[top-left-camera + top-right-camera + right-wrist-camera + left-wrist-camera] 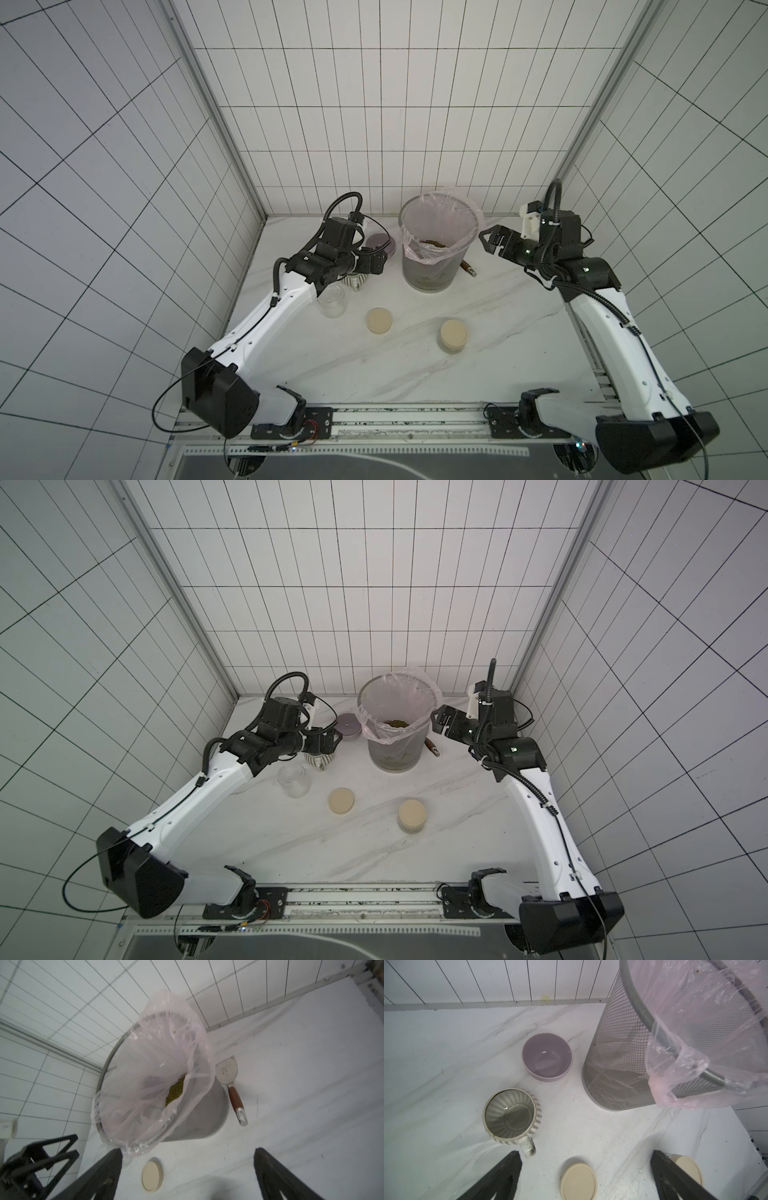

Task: Empty moldy mung beans from jars
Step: Pick up the jar from the center of the board.

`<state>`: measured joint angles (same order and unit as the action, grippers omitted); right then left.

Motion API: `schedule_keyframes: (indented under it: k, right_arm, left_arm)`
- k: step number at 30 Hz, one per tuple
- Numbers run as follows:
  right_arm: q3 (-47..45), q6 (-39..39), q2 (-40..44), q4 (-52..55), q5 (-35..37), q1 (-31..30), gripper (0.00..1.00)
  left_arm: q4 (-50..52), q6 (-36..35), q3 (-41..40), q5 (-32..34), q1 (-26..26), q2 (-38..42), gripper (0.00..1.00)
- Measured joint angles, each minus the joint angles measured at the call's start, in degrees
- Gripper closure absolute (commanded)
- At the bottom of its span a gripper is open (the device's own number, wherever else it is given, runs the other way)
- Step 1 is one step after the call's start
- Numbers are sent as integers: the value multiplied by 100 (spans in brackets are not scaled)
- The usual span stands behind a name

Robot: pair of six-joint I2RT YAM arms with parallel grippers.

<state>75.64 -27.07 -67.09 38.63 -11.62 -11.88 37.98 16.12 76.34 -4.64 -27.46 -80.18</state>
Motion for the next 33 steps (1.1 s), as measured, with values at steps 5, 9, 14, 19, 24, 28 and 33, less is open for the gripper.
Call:
schedule_keyframes:
  k: [5, 9, 14, 19, 24, 28, 33]
  right_arm:
    - [-826, -83, 275, 509, 363, -765, 0]
    - [-1572, -271, 562, 737, 466, -1235, 0]
    - [-2052, -448, 413, 807, 549, -1843, 0]
    - [-2074, -487, -330, 750, 616, -2181, 0]
    - [-2074, -479, -887, 730, 754, -2354, 0]
    - [-2074, -455, -1252, 697, 881, -2581, 0]
    - [-2074, -433, -1617, 706, 1027, -2763, 0]
  left_arm:
    - [-247, 267, 28, 203, -166, -125, 2]
    - [-389, 348, 31, 249, -225, -129, 2]
    - [-389, 358, 31, 271, -238, -149, 2]
    - [-389, 361, 33, 267, -240, -208, 2]
    - [-389, 361, 33, 260, -245, -221, 2]
    - [-391, 358, 20, 216, -245, -219, 2]
    - [-389, 358, -59, 170, -245, -219, 2]
